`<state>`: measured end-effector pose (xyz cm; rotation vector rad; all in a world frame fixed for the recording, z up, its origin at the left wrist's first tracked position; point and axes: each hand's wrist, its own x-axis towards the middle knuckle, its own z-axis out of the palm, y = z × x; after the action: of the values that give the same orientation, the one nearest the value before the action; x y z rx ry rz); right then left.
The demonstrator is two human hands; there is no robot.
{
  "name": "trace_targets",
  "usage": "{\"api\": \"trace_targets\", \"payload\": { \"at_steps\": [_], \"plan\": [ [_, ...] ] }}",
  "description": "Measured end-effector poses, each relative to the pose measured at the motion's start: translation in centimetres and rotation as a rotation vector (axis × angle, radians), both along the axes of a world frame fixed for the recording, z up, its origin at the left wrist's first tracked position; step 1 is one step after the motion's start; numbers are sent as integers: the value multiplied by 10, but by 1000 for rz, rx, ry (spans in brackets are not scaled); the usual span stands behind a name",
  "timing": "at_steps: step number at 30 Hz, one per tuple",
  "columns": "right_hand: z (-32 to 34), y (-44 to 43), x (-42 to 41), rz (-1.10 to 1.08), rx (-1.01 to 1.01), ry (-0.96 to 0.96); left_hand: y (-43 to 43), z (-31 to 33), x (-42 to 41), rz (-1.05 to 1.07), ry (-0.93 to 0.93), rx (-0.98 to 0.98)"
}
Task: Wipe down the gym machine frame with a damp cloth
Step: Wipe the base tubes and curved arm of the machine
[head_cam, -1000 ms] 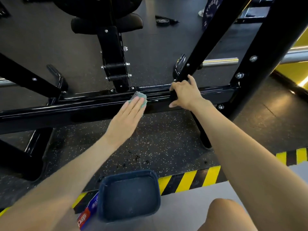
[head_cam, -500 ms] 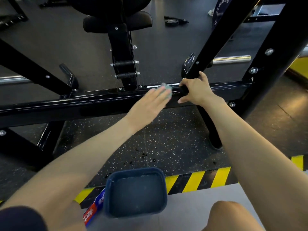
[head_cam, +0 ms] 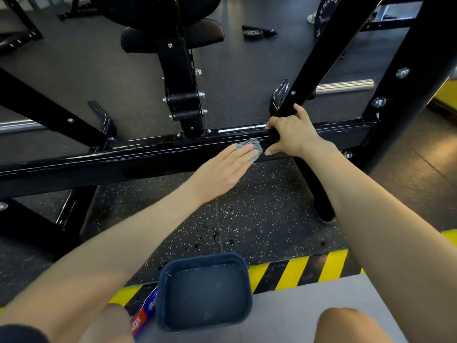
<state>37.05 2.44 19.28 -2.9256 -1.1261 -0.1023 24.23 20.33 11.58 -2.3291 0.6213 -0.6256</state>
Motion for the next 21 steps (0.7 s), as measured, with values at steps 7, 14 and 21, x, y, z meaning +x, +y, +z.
{"api": "trace_targets", "payload": {
  "at_steps": [7,14,21],
  "plan": [
    [-4,-1,5,15,-8,27,6,-8,-12,15,-122,-160],
    [0,4,3,12,-35,-15,15,3,-17,17,-63,-101],
    [-8,-1,-2,12,82,-54,-32,14,12,48,-54,-84]
  ]
}}
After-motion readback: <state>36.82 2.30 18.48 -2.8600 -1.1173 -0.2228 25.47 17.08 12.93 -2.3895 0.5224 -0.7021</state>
